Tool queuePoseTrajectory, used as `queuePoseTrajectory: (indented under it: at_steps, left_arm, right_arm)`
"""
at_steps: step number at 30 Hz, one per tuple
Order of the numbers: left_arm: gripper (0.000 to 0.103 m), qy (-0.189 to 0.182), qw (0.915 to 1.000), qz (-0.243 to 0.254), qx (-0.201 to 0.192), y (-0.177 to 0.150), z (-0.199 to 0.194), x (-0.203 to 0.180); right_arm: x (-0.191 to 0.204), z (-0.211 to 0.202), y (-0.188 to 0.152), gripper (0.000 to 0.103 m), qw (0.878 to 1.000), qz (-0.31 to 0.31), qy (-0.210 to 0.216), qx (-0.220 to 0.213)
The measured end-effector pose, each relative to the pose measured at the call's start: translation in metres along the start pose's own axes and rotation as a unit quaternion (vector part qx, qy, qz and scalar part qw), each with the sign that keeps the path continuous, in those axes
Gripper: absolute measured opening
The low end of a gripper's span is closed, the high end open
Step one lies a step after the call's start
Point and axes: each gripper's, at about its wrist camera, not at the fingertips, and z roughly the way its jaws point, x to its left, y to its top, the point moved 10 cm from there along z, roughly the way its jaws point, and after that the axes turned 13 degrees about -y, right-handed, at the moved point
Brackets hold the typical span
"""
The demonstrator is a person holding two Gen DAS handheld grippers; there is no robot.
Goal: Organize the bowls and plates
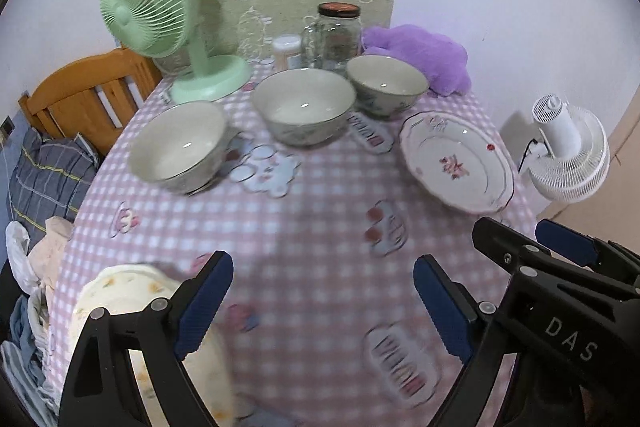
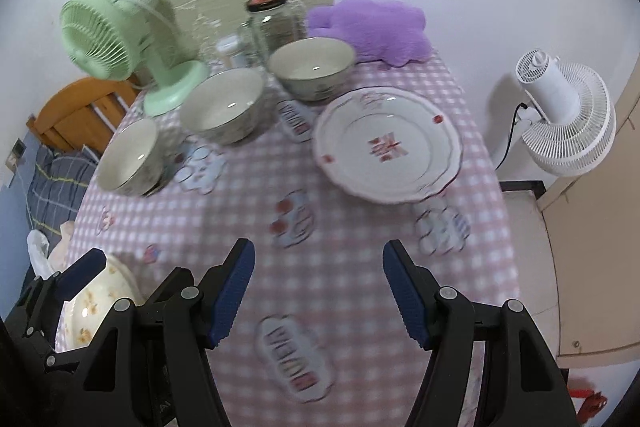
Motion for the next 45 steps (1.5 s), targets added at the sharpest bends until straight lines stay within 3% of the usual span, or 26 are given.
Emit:
queuePoseTrajectory:
  at_steps: [11, 20, 28, 36, 38, 41, 45]
  left_arm:
    - [0.09, 0.021, 0.9997, -0.009, 0.009, 0.045, 0.073, -0.047]
    - [0.087, 0.027, 0.9994, -0.003, 0.021, 0.072, 0.131, -0.062]
    - [0.083, 0.021, 0.9982, -0.006, 0.056, 0.079, 0.181, -0.063]
    - [0.078, 0.023, 0.9974, -0.003, 0.069, 0.079, 0.203, -0.062]
    - [0.073, 0.017, 0.997, -0.005, 0.075, 0.077, 0.207, -0.062]
    - [0.066, 0.007, 0.9968, -0.007, 0.08, 0.078, 0.208, -0.066]
    - [0.067, 0.003, 0.9963, 0.004, 0.086, 0.075, 0.208, -0.073]
  right_arm:
    - [-0.064, 0.066, 0.055, 0.07, 1.0, 0.006, 0.008, 0.005]
    - [-0.087, 0.122, 0.085, 0.074, 1.0, 0.024, 0.0, 0.014]
    - [-0.1, 0.171, 0.096, 0.074, 0.999, 0.032, -0.013, 0.032]
    - [-0.101, 0.192, 0.099, 0.071, 1.0, 0.019, -0.002, 0.024]
    - [-0.098, 0.195, 0.098, 0.064, 0.999, 0.015, 0.004, 0.031]
    - [-0.097, 0.197, 0.098, 0.063, 0.999, 0.015, -0.001, 0.032]
    - [-0.098, 0.194, 0.096, 0.063, 0.999, 0.012, 0.0, 0.033]
